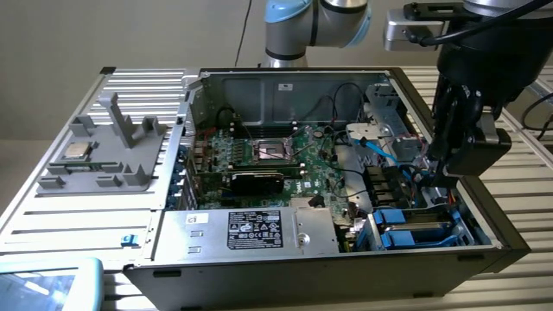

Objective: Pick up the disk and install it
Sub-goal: 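Insert the first disk wire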

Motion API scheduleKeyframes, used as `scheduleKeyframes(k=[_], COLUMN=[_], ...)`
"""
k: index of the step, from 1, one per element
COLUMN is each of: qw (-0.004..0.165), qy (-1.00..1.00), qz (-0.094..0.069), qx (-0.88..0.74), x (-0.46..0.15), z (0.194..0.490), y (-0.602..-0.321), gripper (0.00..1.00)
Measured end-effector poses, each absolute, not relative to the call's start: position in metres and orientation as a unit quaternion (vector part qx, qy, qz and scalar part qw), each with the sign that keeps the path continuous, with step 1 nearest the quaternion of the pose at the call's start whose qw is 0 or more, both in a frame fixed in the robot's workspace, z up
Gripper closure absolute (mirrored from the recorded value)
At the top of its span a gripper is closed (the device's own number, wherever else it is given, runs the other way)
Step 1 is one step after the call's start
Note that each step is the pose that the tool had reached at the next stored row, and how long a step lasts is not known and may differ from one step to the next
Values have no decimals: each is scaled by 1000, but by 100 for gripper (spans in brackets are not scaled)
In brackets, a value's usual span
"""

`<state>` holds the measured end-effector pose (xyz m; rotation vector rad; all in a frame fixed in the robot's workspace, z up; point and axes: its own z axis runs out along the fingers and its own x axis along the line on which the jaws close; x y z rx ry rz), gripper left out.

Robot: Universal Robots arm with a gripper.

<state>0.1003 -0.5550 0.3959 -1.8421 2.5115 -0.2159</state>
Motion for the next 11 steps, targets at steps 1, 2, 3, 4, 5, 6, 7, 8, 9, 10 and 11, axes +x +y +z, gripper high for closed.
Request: scheduleKeyframes(k=[1, 2, 3, 4, 5, 6, 7, 8, 9, 10, 11], qw=[11, 13, 15, 17, 19, 21, 23, 25, 26, 27, 27], qy=[802, 799, 795, 792, 788, 784, 780, 776, 771, 766, 760], qz=[-67, -65, -62, -59, -57, -55, -53, -51, -49, -49, -48], qx=[-594, -598, -603, -608, -613, -617, -623, -628, -634, -640, -647], x=[100, 100, 100, 100, 100, 101, 101, 101, 101, 101, 101], z=[396, 396, 396, 396, 396, 396, 396, 396, 396, 396, 396], y=[-555, -555, -555, -555, -555, -555, -555, -555, -555, -555, -555], gripper=[50, 50, 50, 50, 50, 50, 50, 50, 50, 50, 50])
